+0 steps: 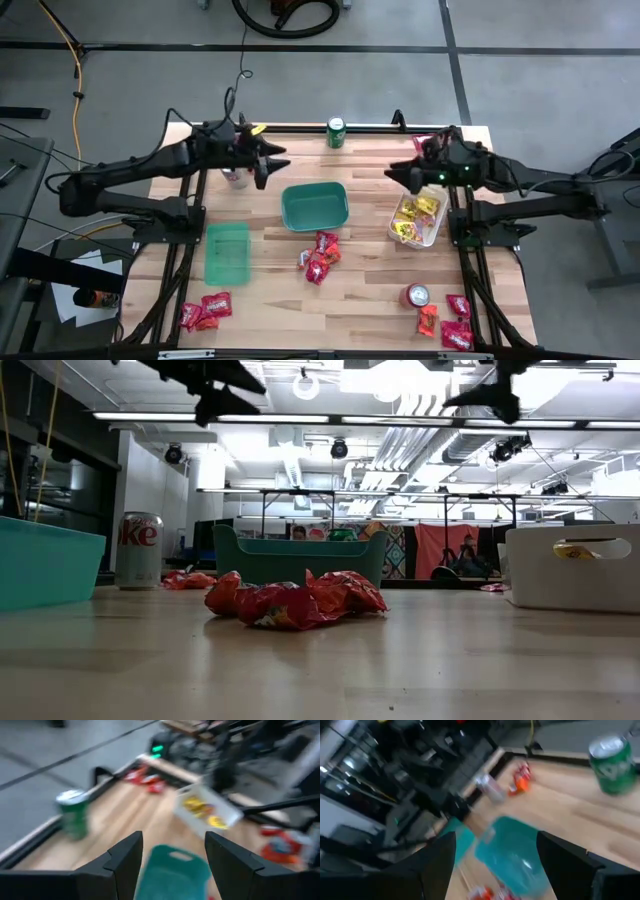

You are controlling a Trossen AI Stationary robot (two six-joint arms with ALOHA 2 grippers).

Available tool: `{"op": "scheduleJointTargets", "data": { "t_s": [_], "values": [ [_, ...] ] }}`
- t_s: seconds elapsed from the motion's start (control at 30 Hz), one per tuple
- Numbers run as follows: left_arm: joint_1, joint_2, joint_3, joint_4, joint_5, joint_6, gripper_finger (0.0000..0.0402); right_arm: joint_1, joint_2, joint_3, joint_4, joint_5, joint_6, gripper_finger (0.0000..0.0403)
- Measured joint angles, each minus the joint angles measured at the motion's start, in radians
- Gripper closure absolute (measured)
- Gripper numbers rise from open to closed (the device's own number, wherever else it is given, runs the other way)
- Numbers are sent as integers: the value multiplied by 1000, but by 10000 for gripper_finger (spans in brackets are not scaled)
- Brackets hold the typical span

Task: Sort candy
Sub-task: Put the orange chocolate into the light green bin

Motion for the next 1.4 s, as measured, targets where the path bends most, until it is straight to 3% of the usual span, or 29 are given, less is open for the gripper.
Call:
{"op": "scheduleJointTargets", "data": {
  "t_s": [0.17, 0.37, 0.57, 0.8, 1.17, 1.3, 1.4],
  "values": [
    [43, 96, 160, -318, -215, -6, 199, 0, 82, 0, 79, 1, 0, 130],
    [203, 306, 335, -596, -264, 65, 199, 0, 206, -1, 124, -56, 8, 130],
    [356, 542, 351, -653, -184, 71, 199, -5, 287, -1, 241, -50, 24, 130],
    [416, 772, 351, -668, -158, 120, 199, -13, 309, -1, 278, -46, 95, 130],
    [433, 894, 342, -630, -135, 81, 202, -13, 309, -1, 277, -46, 66, 130],
    [432, 895, 342, -607, -135, 78, 235, -13, 309, -2, 274, -46, 33, 130],
    [432, 895, 342, -610, -135, 78, 298, -13, 309, -2, 272, -46, 16, 130]
  ]
}}
